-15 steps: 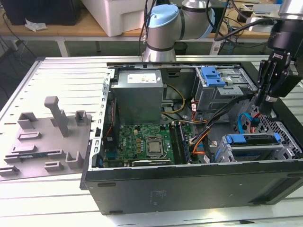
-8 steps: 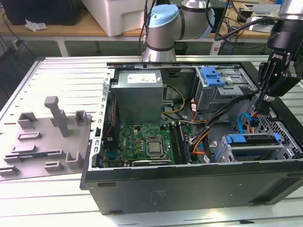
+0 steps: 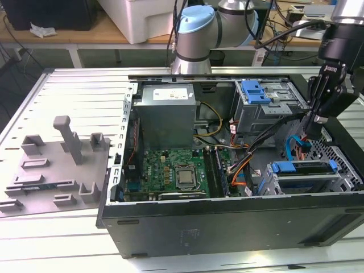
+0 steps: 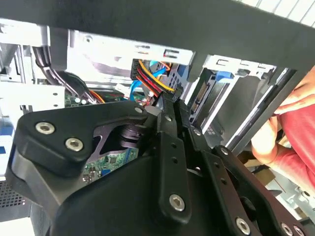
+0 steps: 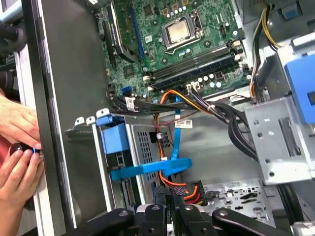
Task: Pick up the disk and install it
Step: 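Insert the first disk wire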
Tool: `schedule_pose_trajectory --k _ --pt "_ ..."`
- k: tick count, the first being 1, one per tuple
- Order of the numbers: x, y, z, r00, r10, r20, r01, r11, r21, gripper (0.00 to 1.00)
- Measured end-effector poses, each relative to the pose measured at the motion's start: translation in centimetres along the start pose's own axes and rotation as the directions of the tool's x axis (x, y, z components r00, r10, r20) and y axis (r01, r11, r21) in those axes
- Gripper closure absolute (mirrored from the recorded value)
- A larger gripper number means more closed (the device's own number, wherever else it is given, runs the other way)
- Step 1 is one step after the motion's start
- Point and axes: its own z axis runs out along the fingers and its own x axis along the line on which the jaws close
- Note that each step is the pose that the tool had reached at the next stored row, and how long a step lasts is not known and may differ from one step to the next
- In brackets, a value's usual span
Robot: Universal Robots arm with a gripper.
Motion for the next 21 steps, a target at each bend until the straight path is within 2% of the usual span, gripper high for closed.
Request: schedule_pose_trajectory --k 4,6,7,11,13,15,17,18,21 --pt "0.25 0.29 -0.32 1.0 0.0 0.0022 0.0 1.0 0.0078 0.84" --pt "0.37 0.28 -0.44 0.9999 -0.002 0.0101 0.002 0.9999 0.0145 0.84" --pt "0.47 0.26 -0.43 0.9998 -0.004 0.017 0.004 0.9999 0.0164 0.84" --pt "0.9 0.16 -0.26 0.9993 -0.011 0.0348 0.01 0.9998 0.0183 0.84" --pt "1.36 0.08 -0.05 0.9984 -0.017 0.0544 0.016 0.9997 0.0194 0.84" --pt "1.66 0.04 0.08 0.9978 -0.02 0.0632 0.019 0.9996 0.0202 0.84" --pt "2.2 -0.01 0.31 0.9967 -0.025 0.0774 0.023 0.9995 0.0221 0.84" --pt "2.43 -0.02 0.41 0.9962 -0.026 0.0827 0.024 0.9994 0.0238 0.84" --pt "2.84 -0.04 0.59 0.9954 -0.029 0.0911 0.027 0.9993 0.0276 0.84"
